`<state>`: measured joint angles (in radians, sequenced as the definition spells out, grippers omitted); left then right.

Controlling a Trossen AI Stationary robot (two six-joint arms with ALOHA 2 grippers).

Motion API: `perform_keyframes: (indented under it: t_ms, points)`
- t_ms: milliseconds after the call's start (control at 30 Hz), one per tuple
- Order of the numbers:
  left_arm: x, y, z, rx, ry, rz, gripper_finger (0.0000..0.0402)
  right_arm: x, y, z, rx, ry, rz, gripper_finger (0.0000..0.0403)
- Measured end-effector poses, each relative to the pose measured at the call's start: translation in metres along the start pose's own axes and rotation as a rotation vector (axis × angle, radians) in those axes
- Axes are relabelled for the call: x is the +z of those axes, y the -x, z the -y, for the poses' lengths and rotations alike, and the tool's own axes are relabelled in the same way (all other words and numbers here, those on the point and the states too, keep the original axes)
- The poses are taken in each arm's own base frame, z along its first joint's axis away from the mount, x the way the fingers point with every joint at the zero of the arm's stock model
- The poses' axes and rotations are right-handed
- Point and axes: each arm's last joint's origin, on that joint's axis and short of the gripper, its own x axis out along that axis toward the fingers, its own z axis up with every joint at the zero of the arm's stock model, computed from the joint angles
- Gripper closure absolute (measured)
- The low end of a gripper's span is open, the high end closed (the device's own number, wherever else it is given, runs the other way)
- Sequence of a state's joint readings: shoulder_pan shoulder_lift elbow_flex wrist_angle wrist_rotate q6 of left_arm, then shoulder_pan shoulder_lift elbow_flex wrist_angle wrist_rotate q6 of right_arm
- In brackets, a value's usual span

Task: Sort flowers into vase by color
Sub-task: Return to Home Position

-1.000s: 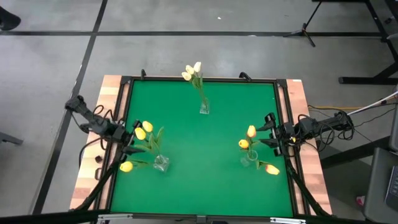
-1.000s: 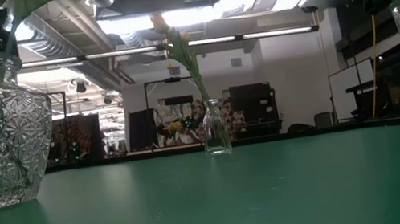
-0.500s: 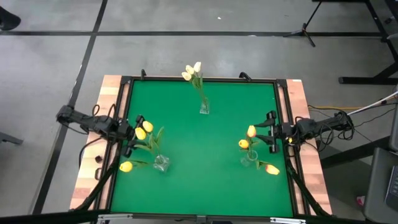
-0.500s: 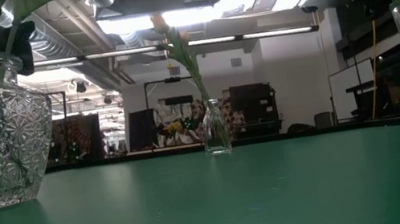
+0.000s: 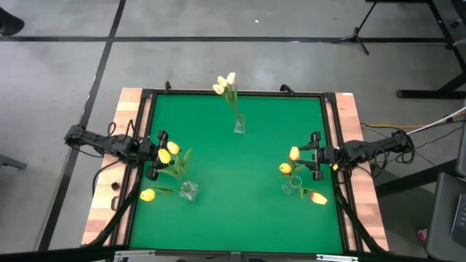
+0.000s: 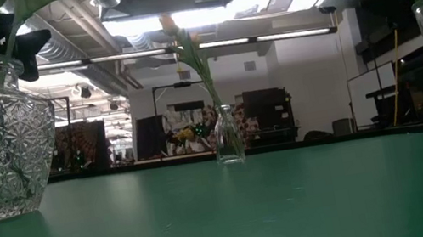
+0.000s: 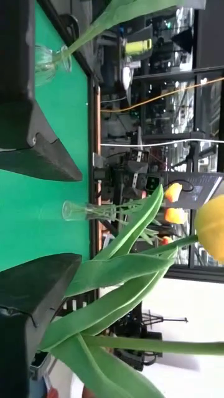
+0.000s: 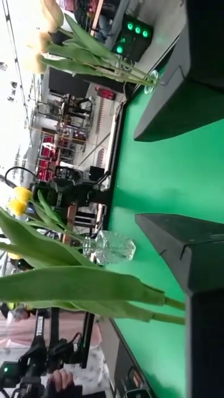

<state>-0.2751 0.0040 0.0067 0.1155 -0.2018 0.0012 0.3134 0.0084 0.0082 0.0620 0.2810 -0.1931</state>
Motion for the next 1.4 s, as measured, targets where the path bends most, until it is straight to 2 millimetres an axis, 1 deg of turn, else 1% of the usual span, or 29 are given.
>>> perform_keyframes:
  t_ms: [133,200,1400]
  points:
    - [-0.0001,0.0000,-0.0001,0.002,0.073,-0.001,0.0205,0.0000,0.0000,0.0004,-0.015,0.001,-0.002,0.0203]
    - [-0.0002,0.0000,0.0000,0.001,0.080,-0.002,0.0205,-0.0001,0.0000,0.0004,-0.015,0.000,-0.003,0.0203]
    - [-0.0001,0.0000,0.0000,0.002,0.070,-0.002,0.0206,-0.0004,0.0000,0.0004,-0.014,-0.001,-0.006,0.0203]
